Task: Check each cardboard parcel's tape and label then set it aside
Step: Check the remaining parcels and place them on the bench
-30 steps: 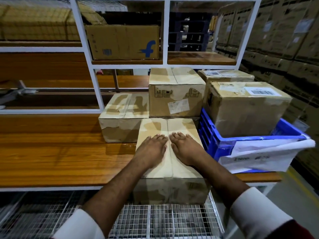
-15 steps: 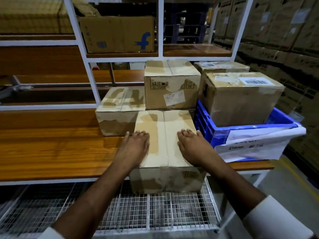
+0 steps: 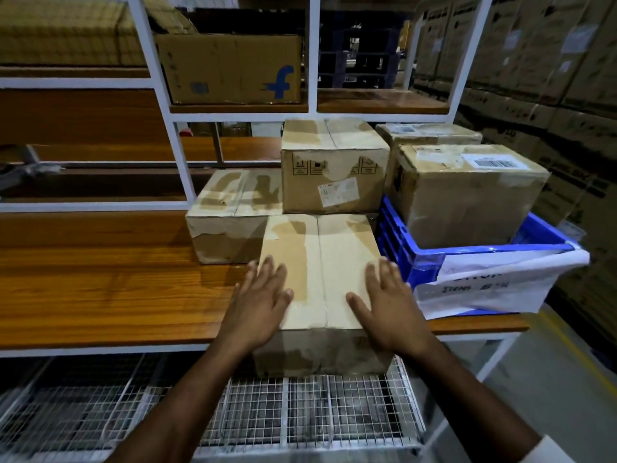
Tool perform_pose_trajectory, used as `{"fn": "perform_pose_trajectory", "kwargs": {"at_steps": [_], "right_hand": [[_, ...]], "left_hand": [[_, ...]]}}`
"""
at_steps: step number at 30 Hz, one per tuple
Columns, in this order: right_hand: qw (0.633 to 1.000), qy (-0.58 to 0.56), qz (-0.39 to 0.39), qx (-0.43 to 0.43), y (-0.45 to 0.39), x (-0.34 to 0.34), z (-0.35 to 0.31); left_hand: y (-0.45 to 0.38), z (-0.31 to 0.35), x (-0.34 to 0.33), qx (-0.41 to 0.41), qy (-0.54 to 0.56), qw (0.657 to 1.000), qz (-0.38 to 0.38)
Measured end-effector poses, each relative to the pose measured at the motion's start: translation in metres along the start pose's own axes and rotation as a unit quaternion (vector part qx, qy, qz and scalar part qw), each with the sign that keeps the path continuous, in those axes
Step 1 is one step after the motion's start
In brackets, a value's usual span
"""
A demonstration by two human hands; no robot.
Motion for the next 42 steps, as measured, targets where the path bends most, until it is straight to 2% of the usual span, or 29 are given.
{"fn": "perform_pose_trajectory", "kwargs": {"at_steps": [2, 4, 6, 11, 14, 18, 22, 26, 29, 32, 34, 36, 38, 40, 42], "right_hand": [[0.991, -0.123, -0.014, -0.041, 0.003, -0.002, 0.013], [0.969, -0.238, -0.018, -0.064, 0.0, -0.003, 0.02], [0.95, -0.304, -0.009, -0.07, -0.002, 0.0, 0.026], [0.934, -0.352, 0.059, 0.005, 0.017, 0.009, 0.027], [0.923, -0.362, 0.121, 0.049, 0.036, 0.023, 0.025], [0.893, -0.407, 0.171, 0.091, 0.04, 0.033, 0.024], [0.889, -0.394, 0.215, 0.091, 0.021, 0.037, 0.026], [0.919, -0.311, 0.235, 0.062, 0.007, 0.045, 0.019], [0.934, -0.291, 0.199, 0.056, -0.004, 0.032, 0.02], [0.933, -0.3, 0.183, 0.079, -0.006, 0.03, 0.022], [0.921, -0.309, 0.214, 0.098, -0.002, 0.048, 0.021], [0.891, -0.336, 0.28, 0.121, 0.006, 0.081, 0.017], [0.878, -0.324, 0.322, 0.143, 0.012, 0.121, 0.005], [0.911, -0.238, 0.298, 0.156, 0.006, 0.156, -0.02], [0.961, -0.12, 0.205, 0.145, -0.016, 0.172, -0.047]], "left_hand": [[0.001, -0.017, -0.005, 0.039, 0.18, 0.983, -0.01], [0.0, -0.028, -0.012, 0.075, 0.355, 0.932, -0.019], [0.0, -0.033, -0.015, 0.106, 0.455, 0.884, -0.017], [0.015, -0.025, -0.016, 0.096, 0.459, 0.883, 0.014], [0.026, -0.024, -0.01, 0.064, 0.504, 0.859, 0.061], [0.026, -0.014, 0.022, 0.008, 0.47, 0.872, 0.134], [0.016, -0.003, 0.05, -0.072, 0.444, 0.877, 0.168], [0.009, 0.005, 0.064, -0.1, 0.443, 0.871, 0.188], [0.005, -0.002, 0.065, -0.109, 0.449, 0.861, 0.212], [0.005, 0.0, 0.07, -0.138, 0.409, 0.877, 0.21], [0.002, 0.003, 0.076, -0.159, 0.376, 0.89, 0.204], [0.0, 0.005, 0.086, -0.157, 0.352, 0.897, 0.214], [-0.004, 0.008, 0.104, -0.157, 0.326, 0.894, 0.264], [-0.009, 0.02, 0.131, -0.15, 0.257, 0.9, 0.318], [-0.025, 0.038, 0.155, -0.125, 0.136, 0.927, 0.328]]}}
Point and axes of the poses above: each hand's wrist, its own y-axis away from the middle knuckle, its own x-axis out of the back of the hand, z = x × y, the point moved 7 cm from there along -y, towards the middle knuckle, and after that the axes turned 9 degrees about -z, right-handed, at the moved point
